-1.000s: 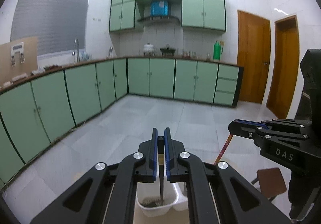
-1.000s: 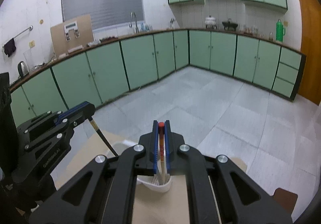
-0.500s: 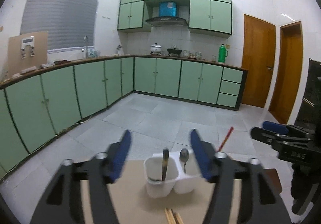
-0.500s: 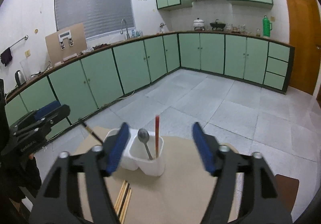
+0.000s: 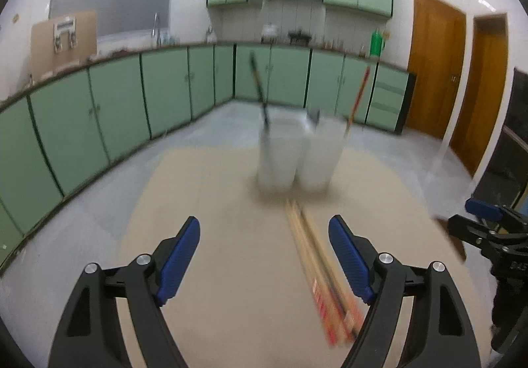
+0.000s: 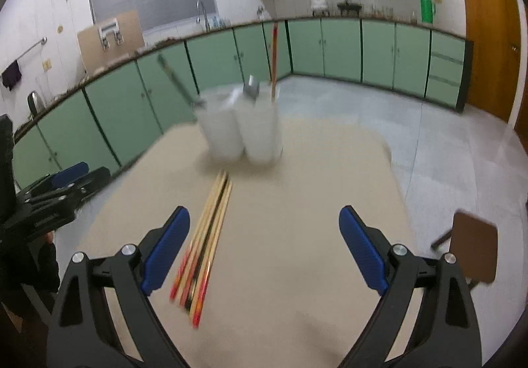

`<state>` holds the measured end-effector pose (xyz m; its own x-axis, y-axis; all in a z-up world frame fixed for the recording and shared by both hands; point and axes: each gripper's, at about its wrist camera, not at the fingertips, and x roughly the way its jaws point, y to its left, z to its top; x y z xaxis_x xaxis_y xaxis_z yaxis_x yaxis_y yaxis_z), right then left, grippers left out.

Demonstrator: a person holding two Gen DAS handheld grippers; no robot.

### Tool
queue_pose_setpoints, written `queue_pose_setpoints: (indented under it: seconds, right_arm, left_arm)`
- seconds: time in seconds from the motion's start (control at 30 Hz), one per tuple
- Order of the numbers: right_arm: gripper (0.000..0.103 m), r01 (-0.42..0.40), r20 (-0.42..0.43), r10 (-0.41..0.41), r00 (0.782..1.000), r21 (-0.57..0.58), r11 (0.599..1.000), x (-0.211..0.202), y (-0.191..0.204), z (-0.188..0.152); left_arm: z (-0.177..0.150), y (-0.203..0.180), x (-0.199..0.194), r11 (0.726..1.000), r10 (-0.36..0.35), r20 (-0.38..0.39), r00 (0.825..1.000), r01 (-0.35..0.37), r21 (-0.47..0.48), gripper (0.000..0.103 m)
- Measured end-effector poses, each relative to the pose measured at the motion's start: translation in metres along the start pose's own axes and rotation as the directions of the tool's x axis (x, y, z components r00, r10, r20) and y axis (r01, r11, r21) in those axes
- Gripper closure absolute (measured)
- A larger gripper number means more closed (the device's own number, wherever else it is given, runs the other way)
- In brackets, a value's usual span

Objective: Organize utensils
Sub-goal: 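Move both open tools back over the remaining chopsticks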

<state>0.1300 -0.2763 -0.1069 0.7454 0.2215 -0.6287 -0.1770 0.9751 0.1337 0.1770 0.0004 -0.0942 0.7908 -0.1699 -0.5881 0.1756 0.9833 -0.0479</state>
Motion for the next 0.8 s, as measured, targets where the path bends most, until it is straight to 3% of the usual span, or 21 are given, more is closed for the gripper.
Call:
queue_pose_setpoints:
  seconds: [0.2,0.33,0.8]
  right_arm:
    - [0.014,-0.028,-0.115,0.029,0.993,0.004,1.0,0.017,0.025,-0.057]
    - [0.023,-0.027,-0.162,0.019,0.987,-0.048,0.998,0.027,0.045,-0.079]
    - [0.034,0.012,-0.222,-0.035,0.974,-0.104,0.995,0.046,0.059,-0.1]
  left_arm:
    - [-0.051,0.005,0.007,0.999,0.03,-0.113,0.993,-0.027,0.032,0.024]
    - [-0.074,0.005,0.007,0.998,0.041,-0.16,0.986,-0.035,0.043,0.024]
    - [-0.098,0.004,0.009,0.999,0.039,-0.166,0.985,-0.039,0.002,0.024]
